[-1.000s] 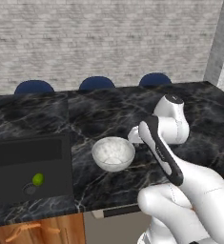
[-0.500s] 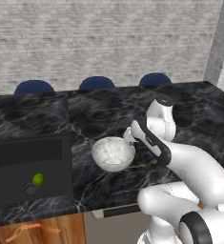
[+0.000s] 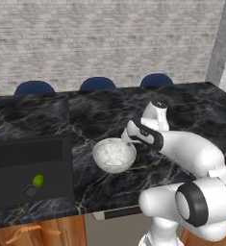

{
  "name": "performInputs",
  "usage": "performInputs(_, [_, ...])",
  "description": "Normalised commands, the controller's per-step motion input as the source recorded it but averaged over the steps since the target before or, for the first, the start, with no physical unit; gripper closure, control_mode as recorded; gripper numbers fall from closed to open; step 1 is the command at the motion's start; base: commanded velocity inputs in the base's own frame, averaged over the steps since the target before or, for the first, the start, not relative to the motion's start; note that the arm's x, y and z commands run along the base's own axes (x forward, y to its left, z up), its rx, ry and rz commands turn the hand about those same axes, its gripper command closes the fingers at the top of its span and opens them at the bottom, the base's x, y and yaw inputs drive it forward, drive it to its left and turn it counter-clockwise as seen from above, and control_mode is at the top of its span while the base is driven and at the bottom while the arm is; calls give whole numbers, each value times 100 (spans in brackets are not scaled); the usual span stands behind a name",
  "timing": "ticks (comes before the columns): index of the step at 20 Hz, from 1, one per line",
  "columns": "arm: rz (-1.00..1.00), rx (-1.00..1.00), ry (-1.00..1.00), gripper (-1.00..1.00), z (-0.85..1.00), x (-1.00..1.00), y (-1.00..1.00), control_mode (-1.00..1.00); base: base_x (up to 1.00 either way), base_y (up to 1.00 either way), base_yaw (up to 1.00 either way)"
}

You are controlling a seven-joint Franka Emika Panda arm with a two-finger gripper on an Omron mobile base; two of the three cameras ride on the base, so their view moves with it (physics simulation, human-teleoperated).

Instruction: Clear the mugs and bowl far away from the sink.

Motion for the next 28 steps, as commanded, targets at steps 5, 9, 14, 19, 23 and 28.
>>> performInputs(5, [0,0,2,-100,-16,9,18,-100,0,0,0])
performInputs(9, [0,0,5,-100,-23,2,7,-100,0,0,0])
performInputs(14, [0,0,7,-100,-32,0,0,-100,0,0,0])
performInputs(19, [0,0,3,-100,-28,1,0,-100,0,0,0])
performInputs(23, [0,0,1,100,-29,3,7,-100,0,0,0])
performInputs(28, [0,0,0,100,-9,0,25,-100,0,0,0])
